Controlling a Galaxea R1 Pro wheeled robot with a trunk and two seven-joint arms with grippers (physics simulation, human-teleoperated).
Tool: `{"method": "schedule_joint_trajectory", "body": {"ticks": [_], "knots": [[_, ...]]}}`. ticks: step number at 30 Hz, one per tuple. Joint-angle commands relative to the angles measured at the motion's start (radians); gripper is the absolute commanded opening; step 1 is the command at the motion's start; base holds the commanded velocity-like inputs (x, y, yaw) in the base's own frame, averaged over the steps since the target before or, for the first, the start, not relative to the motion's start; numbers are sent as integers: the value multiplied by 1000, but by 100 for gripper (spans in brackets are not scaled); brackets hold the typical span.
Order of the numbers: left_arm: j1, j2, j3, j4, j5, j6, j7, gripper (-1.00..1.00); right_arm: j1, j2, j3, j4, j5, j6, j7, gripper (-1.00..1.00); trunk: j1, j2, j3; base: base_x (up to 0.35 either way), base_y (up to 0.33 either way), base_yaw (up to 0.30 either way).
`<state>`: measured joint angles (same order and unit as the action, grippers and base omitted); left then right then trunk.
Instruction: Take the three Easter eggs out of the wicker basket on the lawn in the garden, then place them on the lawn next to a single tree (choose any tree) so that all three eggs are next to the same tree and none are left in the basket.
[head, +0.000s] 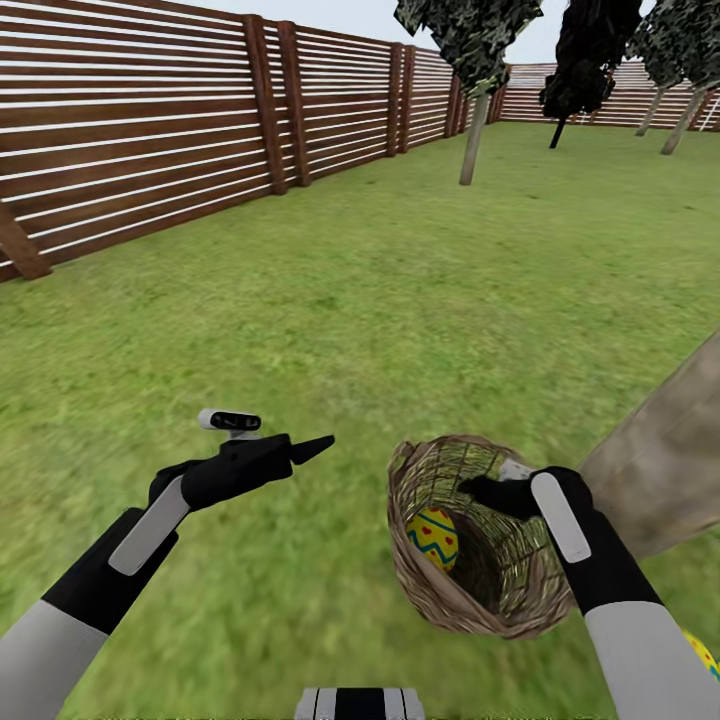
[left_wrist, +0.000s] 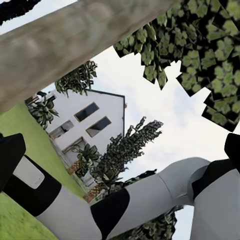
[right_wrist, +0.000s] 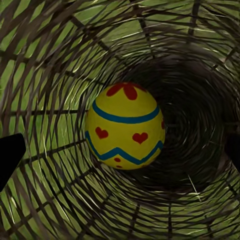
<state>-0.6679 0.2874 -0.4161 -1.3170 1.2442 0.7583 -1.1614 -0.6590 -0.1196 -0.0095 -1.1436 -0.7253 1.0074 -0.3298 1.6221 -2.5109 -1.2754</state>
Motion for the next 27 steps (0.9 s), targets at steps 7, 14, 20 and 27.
{"method": "schedule_joint_trajectory", "body": {"ticks": [7,14,20,27], "knots": [[-1,0,-3,2,8,9,2,100,-1,-1,7,11,-9,-1,43,100,3,-2,-28,0,0,0],[-1,-1,-3,1,9,9,2,100,-2,1,8,14,-2,-11,42,100,6,-4,-55,0,0,0],[-1,-1,-3,1,9,9,2,100,-31,0,10,95,-2,-12,43,100,9,-5,-78,0,0,0],[-1,-2,-3,1,8,9,2,100,-112,-1,77,254,0,-15,83,100,12,-7,-105,0,0,0]]}}
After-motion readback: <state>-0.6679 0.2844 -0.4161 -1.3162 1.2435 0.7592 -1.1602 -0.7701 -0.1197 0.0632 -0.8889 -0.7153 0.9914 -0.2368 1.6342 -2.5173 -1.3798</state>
